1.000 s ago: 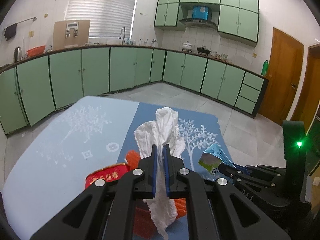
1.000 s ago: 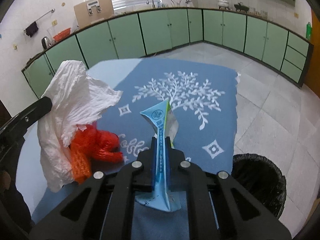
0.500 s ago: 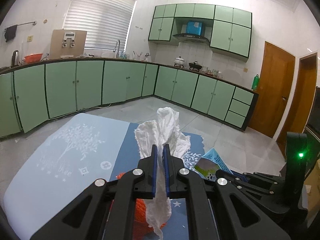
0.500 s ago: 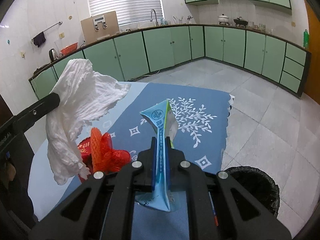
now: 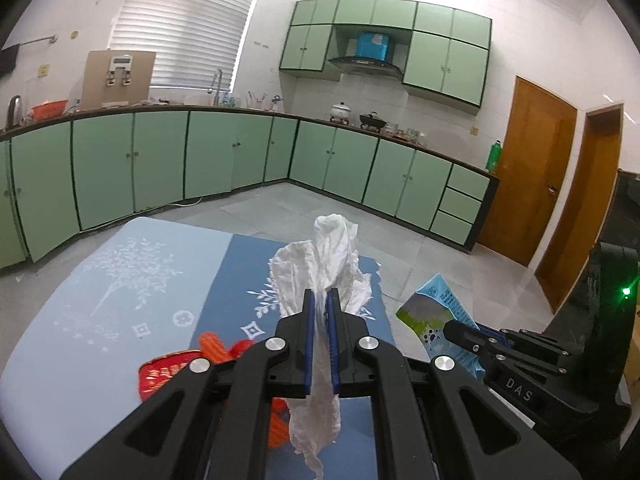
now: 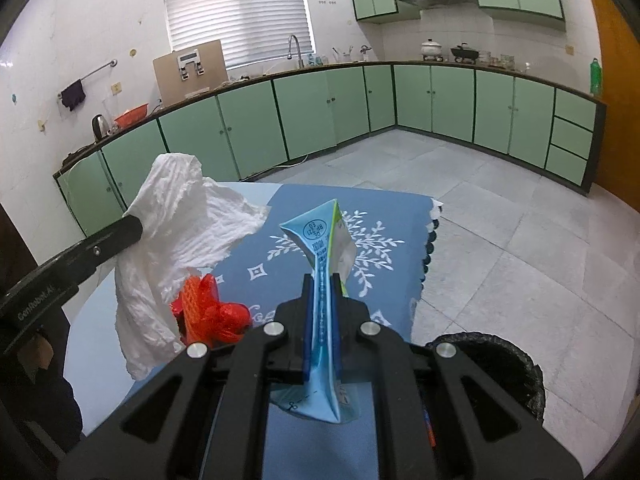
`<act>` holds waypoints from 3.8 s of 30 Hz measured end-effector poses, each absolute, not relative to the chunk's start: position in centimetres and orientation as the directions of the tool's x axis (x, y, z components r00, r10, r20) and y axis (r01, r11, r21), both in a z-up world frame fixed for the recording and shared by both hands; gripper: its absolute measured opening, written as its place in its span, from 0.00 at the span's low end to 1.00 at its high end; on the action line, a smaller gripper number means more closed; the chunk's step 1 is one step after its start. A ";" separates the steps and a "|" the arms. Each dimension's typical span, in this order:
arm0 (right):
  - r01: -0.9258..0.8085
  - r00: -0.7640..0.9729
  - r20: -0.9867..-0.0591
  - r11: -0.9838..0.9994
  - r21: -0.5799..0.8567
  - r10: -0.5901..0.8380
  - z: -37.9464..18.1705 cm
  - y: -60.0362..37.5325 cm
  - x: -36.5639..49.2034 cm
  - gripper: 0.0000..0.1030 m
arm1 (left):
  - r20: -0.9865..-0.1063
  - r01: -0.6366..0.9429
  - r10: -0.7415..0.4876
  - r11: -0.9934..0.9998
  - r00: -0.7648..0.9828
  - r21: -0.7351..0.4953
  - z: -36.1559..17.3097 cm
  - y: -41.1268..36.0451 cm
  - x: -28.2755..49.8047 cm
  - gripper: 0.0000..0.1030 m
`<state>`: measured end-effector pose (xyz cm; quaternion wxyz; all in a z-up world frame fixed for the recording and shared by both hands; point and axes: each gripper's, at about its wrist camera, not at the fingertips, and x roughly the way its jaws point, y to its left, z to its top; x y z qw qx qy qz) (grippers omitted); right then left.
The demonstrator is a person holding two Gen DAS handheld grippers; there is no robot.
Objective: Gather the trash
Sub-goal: 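Carry the tissues in the left gripper while the right carries the milk carton to the bin, then open both grippers over the black bin to drop tissues and milk carton, then move the left gripper to the red paper cup while the right approaches the red plastic bag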
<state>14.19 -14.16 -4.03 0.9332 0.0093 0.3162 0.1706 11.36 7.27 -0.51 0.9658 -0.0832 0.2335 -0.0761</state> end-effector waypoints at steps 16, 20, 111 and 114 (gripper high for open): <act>-0.153 0.796 -0.568 0.977 0.146 0.210 -4.7 -23.2 10.8 0.06 | -0.475 0.285 -0.309 0.950 0.824 -0.125 -2.6 -3.2 11.4 0.06; -0.102 0.803 -0.571 0.984 0.145 0.168 -5.4 -25.8 10.1 0.06 | -0.481 0.327 -0.335 0.939 0.810 -0.105 -3.2 -6.2 11.8 0.06; -0.368 0.729 -0.589 0.925 0.091 0.348 -11.8 -6.1 14.8 0.93 | -0.684 -0.160 0.083 0.986 0.725 -0.050 -12.9 16.8 13.2 0.78; -0.370 0.723 -0.596 0.924 0.092 0.349 -12.1 -5.9 15.2 0.93 | -0.701 -0.164 0.072 0.984 0.710 -0.066 -13.4 17.2 13.7 0.78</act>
